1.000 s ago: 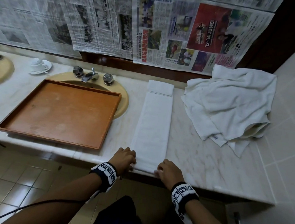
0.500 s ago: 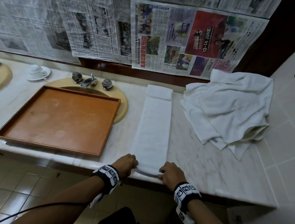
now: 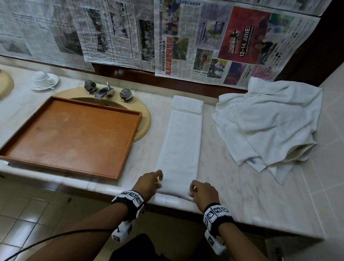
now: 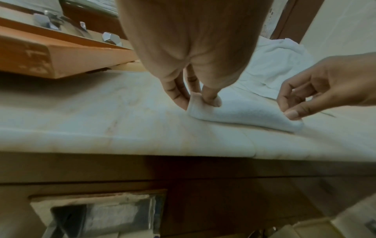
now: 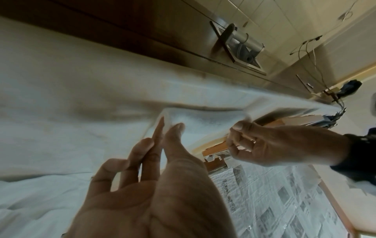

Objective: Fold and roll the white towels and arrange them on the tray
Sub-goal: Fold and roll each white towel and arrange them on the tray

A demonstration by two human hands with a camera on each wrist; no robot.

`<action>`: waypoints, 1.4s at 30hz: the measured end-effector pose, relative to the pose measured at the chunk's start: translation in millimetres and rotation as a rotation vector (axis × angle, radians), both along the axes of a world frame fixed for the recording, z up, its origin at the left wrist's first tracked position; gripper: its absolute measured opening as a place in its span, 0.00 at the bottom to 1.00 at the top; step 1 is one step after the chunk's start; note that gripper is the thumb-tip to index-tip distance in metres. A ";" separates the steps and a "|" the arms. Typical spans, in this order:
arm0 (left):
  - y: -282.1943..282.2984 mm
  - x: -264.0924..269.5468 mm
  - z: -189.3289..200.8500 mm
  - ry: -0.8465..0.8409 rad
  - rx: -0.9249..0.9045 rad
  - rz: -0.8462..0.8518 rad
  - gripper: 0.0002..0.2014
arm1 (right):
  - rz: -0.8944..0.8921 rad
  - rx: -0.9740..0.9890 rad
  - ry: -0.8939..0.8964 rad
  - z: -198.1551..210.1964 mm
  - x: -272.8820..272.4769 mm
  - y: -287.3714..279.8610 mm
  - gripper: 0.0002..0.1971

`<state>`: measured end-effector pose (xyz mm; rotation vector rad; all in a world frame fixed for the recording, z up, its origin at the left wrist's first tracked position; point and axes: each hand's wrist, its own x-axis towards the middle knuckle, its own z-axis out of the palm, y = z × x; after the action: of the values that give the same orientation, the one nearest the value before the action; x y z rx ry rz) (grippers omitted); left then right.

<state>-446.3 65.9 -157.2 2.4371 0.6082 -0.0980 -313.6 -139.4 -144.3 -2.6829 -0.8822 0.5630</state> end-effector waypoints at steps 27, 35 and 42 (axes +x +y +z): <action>9.3 4.2 1.7 0.062 0.168 -0.429 0.31 | 0.256 -0.038 -0.076 -12.7 6.6 -15.8 0.13; 14.4 12.3 3.1 0.025 -0.007 -0.203 0.11 | 0.044 0.027 0.021 -5.6 21.9 -8.2 0.10; 7.3 12.6 -1.3 -0.083 0.124 -0.119 0.06 | -0.001 0.022 -0.075 -8.2 14.0 -2.3 0.07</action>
<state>-433.7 73.1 -158.5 2.5823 0.4439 -0.0071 -299.6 -141.8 -152.5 -2.6999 -0.9011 0.4521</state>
